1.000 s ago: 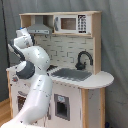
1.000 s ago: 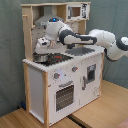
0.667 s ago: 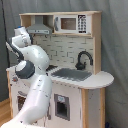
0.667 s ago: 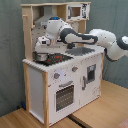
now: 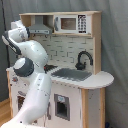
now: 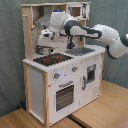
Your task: Play with the kitchen
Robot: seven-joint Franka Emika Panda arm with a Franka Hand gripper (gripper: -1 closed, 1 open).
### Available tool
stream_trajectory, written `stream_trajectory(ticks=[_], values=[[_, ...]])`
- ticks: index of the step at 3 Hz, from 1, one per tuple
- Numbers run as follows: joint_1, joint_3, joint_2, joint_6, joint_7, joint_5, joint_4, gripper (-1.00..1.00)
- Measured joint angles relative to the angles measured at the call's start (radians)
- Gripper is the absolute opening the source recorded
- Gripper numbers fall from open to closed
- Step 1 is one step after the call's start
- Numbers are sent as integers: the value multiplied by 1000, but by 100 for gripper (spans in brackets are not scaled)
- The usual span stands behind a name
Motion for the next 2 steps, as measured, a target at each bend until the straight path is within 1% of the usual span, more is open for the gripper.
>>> stream_trajectory(ticks=[1,2], values=[[0,23,-24,-79,62,0,0,-100],[0,52,-43,-172,90,0,0,-100]])
